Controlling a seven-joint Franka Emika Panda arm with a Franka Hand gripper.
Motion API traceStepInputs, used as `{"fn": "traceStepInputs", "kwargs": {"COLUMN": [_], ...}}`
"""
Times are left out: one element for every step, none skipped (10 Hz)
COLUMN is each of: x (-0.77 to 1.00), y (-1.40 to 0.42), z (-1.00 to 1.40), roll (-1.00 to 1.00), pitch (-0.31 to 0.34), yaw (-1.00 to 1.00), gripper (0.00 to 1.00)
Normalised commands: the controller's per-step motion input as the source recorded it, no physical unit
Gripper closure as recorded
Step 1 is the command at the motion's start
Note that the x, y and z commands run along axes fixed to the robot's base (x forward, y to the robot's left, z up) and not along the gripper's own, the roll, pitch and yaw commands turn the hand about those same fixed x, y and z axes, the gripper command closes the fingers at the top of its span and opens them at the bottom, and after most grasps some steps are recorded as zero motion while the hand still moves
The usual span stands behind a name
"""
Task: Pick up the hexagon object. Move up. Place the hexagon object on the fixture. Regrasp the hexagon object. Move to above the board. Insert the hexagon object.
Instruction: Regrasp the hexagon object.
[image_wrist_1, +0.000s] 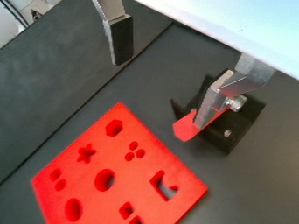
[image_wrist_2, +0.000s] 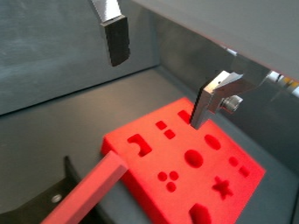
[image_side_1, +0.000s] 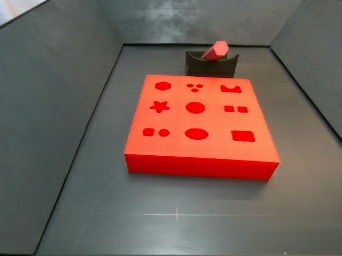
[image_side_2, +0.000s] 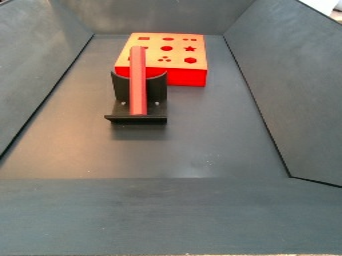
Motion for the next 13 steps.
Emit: {"fn": "traceStepInputs", "kwargs": {"x": [-0.02, -0.02, -0.01, 0.00, 0.00, 0.00, 0.00, 0.01, 0.02, 0.03, 0.04, 0.05, 0.06], "y": [-0.04, -0.03, -0.02, -0.02, -0.02, -0.02, -0.02, -0.02, -0.02, -0.02, -0.03, -0.03, -0.03], "z": [0.01, 0.01, 0.01, 0.01, 0.01, 0.00, 0.00, 0.01, 0.00, -0.01, 0.00, 0.00, 0.00], "roll": [1.00, 1.00, 1.00, 1.00, 1.00, 1.00, 1.00, 1.00, 1.00, 1.00, 1.00, 1.00, 1.00], "pitch": [-0.004, -0.008, -0.013, -0.016, -0.017, -0.015, -0.008, -0.001, 0.008, 0.017, 0.032, 0.047, 0.060], "yaw": [0.01, 0.01, 0.01, 0.01, 0.01, 0.01, 0.01, 0.01, 0.01, 0.02, 0.02, 0.02, 0.03], "gripper": [0.00, 0.00, 0.00, 0.00, 0.00, 0.00, 0.00, 0.00, 0.00, 0.00, 0.00, 0.00, 0.00]}}
